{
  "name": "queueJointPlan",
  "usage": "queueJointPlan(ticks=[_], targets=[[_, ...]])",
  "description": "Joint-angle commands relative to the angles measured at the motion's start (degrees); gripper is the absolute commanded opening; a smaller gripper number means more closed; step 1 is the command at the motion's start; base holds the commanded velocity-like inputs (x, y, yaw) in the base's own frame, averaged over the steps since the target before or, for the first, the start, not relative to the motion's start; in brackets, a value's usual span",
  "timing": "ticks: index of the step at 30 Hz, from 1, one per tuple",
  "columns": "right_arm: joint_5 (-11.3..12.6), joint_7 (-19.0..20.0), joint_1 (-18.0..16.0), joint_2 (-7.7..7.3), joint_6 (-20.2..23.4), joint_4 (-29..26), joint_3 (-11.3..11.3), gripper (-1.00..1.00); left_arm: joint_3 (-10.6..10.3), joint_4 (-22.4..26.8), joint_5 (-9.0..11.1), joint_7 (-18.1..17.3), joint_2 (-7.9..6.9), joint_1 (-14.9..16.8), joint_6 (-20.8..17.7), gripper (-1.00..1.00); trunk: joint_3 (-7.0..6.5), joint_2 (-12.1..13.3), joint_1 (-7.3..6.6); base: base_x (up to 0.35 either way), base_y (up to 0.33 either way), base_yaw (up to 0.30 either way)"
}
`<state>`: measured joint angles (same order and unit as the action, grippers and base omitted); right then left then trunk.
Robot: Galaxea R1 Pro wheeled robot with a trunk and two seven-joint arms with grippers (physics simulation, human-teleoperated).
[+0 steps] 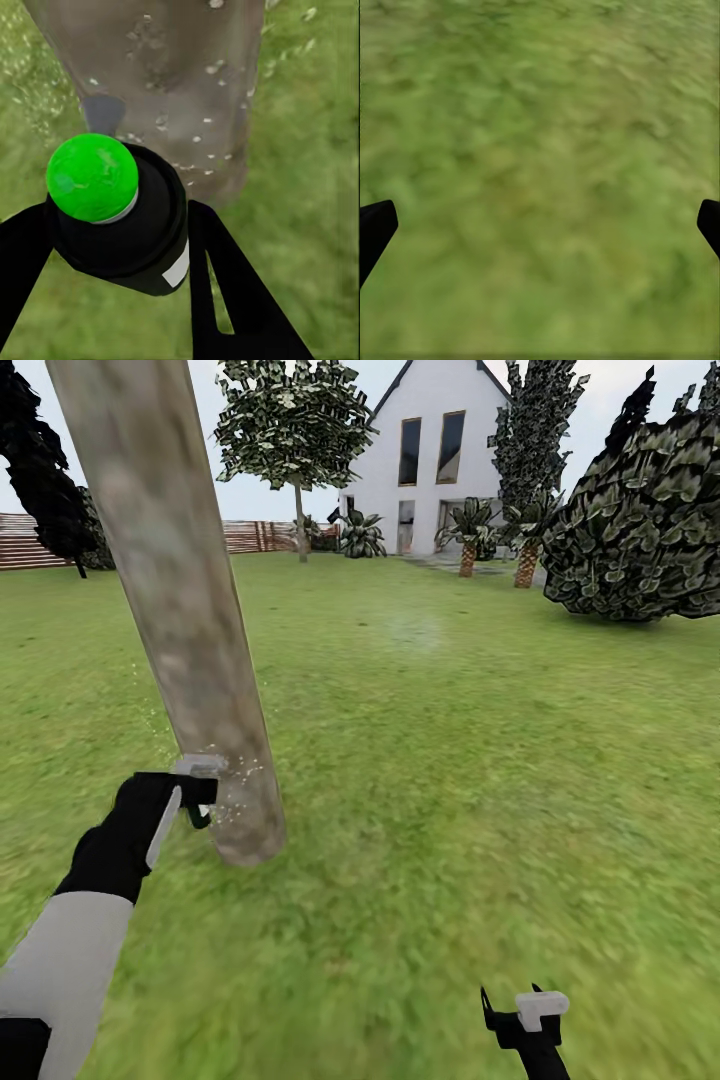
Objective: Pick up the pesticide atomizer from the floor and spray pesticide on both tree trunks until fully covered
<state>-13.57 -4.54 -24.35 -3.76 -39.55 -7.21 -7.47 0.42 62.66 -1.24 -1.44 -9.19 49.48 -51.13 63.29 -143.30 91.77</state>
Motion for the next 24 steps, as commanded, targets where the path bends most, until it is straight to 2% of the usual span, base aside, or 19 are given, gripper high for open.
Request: queueJointPlan(ticks=[1, 2, 4, 5, 6, 9, 10, 11, 14, 17, 19, 20, 21, 24], targets=[[0.0, 0.0, 0.0, -0.01, 0.0, 0.0, 0.0, 1.0, -0.1, 1.6, -0.8, 0.0, 1.63, 0.0, -1.1, -1.0, 0.0, 0.0, 0.01, 0.0, 0.0, 0.0], [0.0, 0.0, 0.0, -0.01, 0.0, 0.0, 0.0, 1.0, -0.3, 2.2, -0.8, 0.0, 3.25, 0.0, -1.6, -1.0, 0.0, 0.0, 0.01, 0.0, 0.0, 0.0], [0.0, 0.0, 0.0, -0.02, 0.0, 0.0, 0.0, 1.0, -0.8, 2.5, -1.0, 0.0, 4.89, 0.1, -1.9, -1.0, 0.0, 0.0, 0.01, 0.0, 0.0, 0.0], [0.0, 0.0, 0.0, -0.02, 0.0, 0.0, 0.0, 1.0, -0.8, 2.6, -1.0, 0.0, 4.93, 0.1, -2.1, -1.0, 0.0, 0.0, 0.01, 0.0, 0.0, 0.0], [0.0, 0.0, 0.0, -0.02, 0.0, 0.0, 0.0, 1.0, -0.7, 2.6, -1.0, 0.0, 4.58, 0.1, -2.5, -1.0, 0.0, 0.0, 0.01, 0.0, 0.0, 0.0], [0.0, 0.0, 0.0, -0.01, 0.0, 0.0, 0.0, 1.0, -0.3, 2.7, -0.8, -0.4, -0.07, 0.2, -3.0, -1.0, 0.0, 0.0, 0.01, 0.0, 0.0, 0.0], [0.0, 0.0, 0.0, -0.02, 0.0, 0.0, 0.0, 1.0, 0.9, 2.7, -0.8, -2.0, -1.87, 0.2, -3.1, -1.0, 0.0, 0.0, 0.01, 0.0, 0.0, 0.0], [0.0, 0.0, 0.0, -0.02, 0.0, 0.0, 0.0, 1.0, 1.6, 2.7, -0.9, -3.1, -2.39, 0.2, -3.2, -1.0, 0.0, 0.0, 0.01, 0.0, 0.0, 0.0], [0.0, 0.0, 0.0, -0.01, 0.0, 0.0, 0.0, 1.0, 1.8, 2.8, -0.8, -3.7, -2.15, 0.1, -3.3, -1.0, 0.0, 0.0, 0.01, 0.0, 0.0, 0.0], [0.0, 0.0, 0.0, -0.01, 0.0, 0.0, 0.0, 1.0, 1.4, 5.5, -0.9, -3.8, 0.39, 0.3, -5.2, -1.0, 0.0, 0.0, 0.01, 0.0, 0.0, 0.0], [0.0, 0.0, 0.0, -0.02, 0.0, 0.0, 0.0, 1.0, 0.4, 6.4, -1.0, -3.7, 1.22, 1.1, -5.8, -1.0, 0.0, 0.0, 0.01, 0.0, 0.0, 0.0], [0.0, 0.0, 0.0, -0.02, 0.0, 0.0, 0.0, 1.0, -0.6, 6.7, -1.1, -3.7, 1.36, 1.3, -5.9, -1.0, 0.0, 0.0, 0.01, 0.0, 0.0, 0.0], [0.0, 0.0, 0.0, -0.02, 0.0, 0.0, 0.0, 1.0, -0.7, 6.7, -1.1, -3.7, 1.25, 1.3, -5.9, -1.0, 0.0, 0.0, 0.01, 0.0, 0.0, 0.0], [0.0, 0.0, 0.0, -0.02, 0.0, 0.0, 0.0, 1.0, -0.3, 6.7, -1.3, -3.7, 0.11, 1.3, -6.0, -1.0, 0.0, 0.0, 0.01, 0.0, 0.0, 0.0]])
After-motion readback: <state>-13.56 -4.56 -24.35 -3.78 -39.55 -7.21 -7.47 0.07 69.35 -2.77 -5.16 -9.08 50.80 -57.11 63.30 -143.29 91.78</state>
